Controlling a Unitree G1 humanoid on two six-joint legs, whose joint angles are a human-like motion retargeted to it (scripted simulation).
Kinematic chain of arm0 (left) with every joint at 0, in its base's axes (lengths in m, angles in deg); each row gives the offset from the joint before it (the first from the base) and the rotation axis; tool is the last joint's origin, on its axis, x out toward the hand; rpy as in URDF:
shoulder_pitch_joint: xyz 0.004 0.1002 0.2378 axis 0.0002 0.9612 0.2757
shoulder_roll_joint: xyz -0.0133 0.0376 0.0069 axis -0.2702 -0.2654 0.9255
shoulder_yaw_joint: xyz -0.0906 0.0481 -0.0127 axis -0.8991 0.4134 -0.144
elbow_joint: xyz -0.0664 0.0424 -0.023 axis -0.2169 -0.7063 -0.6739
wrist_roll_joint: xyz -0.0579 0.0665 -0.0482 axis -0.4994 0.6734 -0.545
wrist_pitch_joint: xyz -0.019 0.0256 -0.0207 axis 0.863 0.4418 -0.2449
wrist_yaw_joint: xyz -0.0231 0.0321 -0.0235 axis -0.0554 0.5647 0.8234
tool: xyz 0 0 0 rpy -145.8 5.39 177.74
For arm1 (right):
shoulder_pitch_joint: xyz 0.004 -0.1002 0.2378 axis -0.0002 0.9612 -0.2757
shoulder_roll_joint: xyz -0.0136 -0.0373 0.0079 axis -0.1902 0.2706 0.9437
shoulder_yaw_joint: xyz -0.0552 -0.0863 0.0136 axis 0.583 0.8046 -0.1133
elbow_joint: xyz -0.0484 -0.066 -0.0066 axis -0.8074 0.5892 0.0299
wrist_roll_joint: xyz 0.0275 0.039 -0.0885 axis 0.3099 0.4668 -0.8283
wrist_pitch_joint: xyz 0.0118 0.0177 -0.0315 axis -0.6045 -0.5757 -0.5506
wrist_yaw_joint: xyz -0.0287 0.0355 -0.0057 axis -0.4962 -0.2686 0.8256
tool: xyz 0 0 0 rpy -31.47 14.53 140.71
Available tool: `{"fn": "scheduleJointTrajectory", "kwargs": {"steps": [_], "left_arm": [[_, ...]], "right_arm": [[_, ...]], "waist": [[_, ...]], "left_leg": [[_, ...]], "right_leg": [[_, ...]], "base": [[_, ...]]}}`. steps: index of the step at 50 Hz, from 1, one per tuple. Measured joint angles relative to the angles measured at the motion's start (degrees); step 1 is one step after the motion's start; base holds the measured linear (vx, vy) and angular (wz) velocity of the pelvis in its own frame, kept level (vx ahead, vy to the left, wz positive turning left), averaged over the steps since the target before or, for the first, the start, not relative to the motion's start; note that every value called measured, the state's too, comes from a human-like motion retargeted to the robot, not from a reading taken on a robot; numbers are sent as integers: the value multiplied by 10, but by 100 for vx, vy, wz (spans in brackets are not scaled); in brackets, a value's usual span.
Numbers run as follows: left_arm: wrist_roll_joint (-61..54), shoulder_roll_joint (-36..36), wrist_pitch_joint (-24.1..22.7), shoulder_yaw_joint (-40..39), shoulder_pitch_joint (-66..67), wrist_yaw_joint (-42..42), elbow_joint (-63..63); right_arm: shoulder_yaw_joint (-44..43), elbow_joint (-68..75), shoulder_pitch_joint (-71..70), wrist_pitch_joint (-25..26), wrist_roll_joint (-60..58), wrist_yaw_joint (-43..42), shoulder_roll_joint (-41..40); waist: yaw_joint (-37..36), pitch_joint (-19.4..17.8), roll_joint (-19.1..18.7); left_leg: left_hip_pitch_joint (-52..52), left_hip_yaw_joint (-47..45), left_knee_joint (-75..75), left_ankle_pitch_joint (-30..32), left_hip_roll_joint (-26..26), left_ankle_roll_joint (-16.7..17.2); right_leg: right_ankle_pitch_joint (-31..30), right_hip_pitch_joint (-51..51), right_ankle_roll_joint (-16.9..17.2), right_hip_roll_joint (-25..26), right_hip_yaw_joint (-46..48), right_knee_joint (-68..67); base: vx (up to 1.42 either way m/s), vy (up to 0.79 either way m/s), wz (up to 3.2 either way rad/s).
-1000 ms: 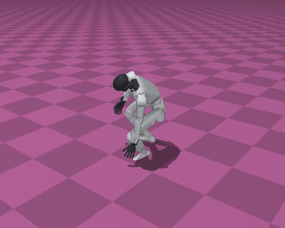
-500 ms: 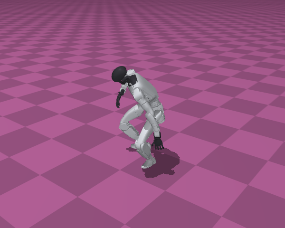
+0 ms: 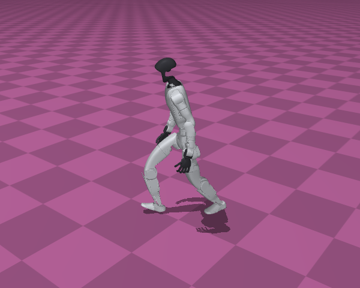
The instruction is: Sport exercise
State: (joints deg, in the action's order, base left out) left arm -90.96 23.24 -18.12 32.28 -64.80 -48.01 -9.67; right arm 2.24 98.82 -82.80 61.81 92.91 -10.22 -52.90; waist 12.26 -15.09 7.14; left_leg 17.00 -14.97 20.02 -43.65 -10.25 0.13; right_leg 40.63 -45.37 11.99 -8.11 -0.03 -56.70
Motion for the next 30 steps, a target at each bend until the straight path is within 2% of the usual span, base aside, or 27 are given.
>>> {"fn": "scheduleJointTrajectory", "kwargs": {"steps": [3,5,7,8,10,12,13,15,18,20,22,25,30], "left_arm": [[-9,9,-4,-12,-3,-10,-6],[-26,18,-6,-29,-2,-22,-15],[-48,27,-5,-51,2,-37,-29],[-62,32,-2,-59,2,-45,-41],[-77,44,8,-65,1,-54,-55],[-82,49,22,-58,-8,-52,-46],[-86,46,28,-56,-16,-50,-32],[-95,37,34,-55,-37,-51,12],[-100,18,15,-71,-66,-76,126],[-94,3,-4,-94,-76,-106,229],[-78,-12,-28,-122,-83,-144,346],[-36,-36,-65,-173,-102,-204,501],[55,-59,-95,-230,-120,-296,593]], "right_arm": [[-13,28,15,8,6,-2,-10],[-21,51,26,13,3,-6,-15],[-25,72,36,17,-5,-13,-19],[-24,87,38,19,-14,-16,-20],[-19,108,41,25,-30,-18,-16],[-18,117,37,34,-42,-16,-4],[-18,120,30,38,-45,-14,3],[-18,119,8,44,-49,-18,19],[-17,100,-43,44,-52,-38,44],[-18,70,-86,41,-51,-53,57],[-20,26,-135,36,-40,-72,71],[-25,-38,-221,26,-19,-107,92],[-26,-85,-337,9,-19,-159,97]], "waist": [[-8,-6,-21],[-10,-12,-39],[-15,-5,-66],[-11,-4,-94],[-14,-1,-145],[-28,4,-170],[-39,7,-179],[-66,8,-188],[-116,5,-179],[-153,2,-172],[-190,-3,-166],[-234,-12,-145],[-260,3,-82]], "left_leg": [[47,24,49,-7,21,21],[67,49,133,-15,46,39],[63,79,251,9,80,65],[49,100,329,42,116,89],[7,138,472,175,170,140],[-51,151,584,304,193,149],[-83,157,633,332,216,149],[-153,156,719,312,267,112],[-271,133,787,184,311,40],[-348,110,781,112,327,17],[-416,87,734,67,337,13],[-496,44,623,39,335,28],[-552,-59,415,72,288,71]], "right_leg": [[7,16,-12,16,8,31],[-3,38,-30,27,16,-20],[-24,56,-55,52,34,-93],[-32,74,-73,74,62,-114],[-36,107,-110,119,108,-136],[-11,146,-136,135,129,-141],[1,170,-148,146,139,-133],[23,228,-163,162,154,-98],[51,330,-165,173,153,-22],[56,400,-161,191,140,38],[56,473,-153,210,112,98],[46,572,-133,213,63,170],[5,624,-80,160,16,170]], "base": [[90,-12,-17],[101,-18,1],[103,-20,10],[98,-24,29],[93,-22,23],[94,-19,11],[96,-28,2],[96,-32,-3],[94,-28,-20],[94,-19,-60],[95,-11,-83],[94,-3,-74],[84,7,-52]]}}
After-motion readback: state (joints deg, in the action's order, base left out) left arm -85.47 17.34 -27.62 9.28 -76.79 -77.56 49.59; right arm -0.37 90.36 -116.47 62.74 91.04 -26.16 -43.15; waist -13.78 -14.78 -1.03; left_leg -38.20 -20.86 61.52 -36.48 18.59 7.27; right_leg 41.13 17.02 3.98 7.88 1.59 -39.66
